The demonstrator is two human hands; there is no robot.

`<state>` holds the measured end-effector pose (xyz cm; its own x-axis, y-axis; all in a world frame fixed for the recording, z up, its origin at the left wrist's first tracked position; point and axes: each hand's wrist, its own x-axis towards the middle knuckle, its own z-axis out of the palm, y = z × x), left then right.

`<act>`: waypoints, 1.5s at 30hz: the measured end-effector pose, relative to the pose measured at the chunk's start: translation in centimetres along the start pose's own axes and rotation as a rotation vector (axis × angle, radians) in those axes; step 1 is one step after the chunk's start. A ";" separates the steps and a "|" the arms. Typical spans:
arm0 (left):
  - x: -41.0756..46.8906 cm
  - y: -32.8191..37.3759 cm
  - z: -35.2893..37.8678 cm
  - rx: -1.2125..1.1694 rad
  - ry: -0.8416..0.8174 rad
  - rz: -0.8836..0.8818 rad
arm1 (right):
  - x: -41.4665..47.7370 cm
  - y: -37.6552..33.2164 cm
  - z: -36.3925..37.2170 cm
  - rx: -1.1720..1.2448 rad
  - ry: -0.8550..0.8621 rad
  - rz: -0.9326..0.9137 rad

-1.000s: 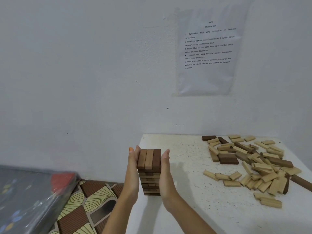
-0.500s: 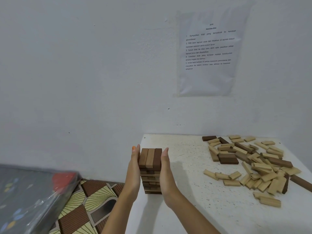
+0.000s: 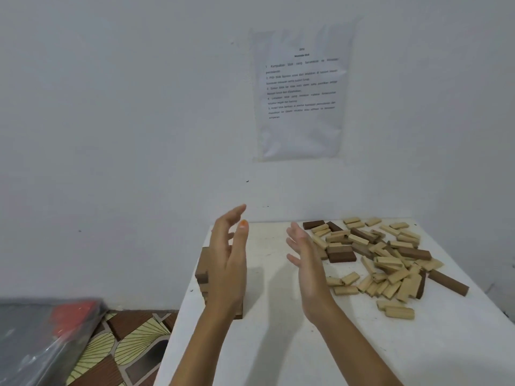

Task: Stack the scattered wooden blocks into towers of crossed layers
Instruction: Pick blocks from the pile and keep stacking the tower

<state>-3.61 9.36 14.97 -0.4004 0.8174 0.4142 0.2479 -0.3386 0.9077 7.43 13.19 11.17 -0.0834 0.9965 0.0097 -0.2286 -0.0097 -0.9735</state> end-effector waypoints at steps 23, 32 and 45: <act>-1.8 -11.6 20.1 0.391 -0.519 0.029 | 3.0 3.4 -23.7 -0.372 0.444 -0.045; 0.0 -16.1 23.3 0.791 -0.644 0.227 | 6.2 5.5 -28.6 -0.830 0.534 -0.226; -0.7 -17.3 24.1 0.753 -0.567 0.164 | 6.3 8.4 -31.7 -1.427 0.512 -0.184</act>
<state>13.65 25.87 -2.67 0.1275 0.9576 0.2585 0.8444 -0.2416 0.4782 35.74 22.01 -4.23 0.2429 0.8986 0.3653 0.9233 -0.0987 -0.3711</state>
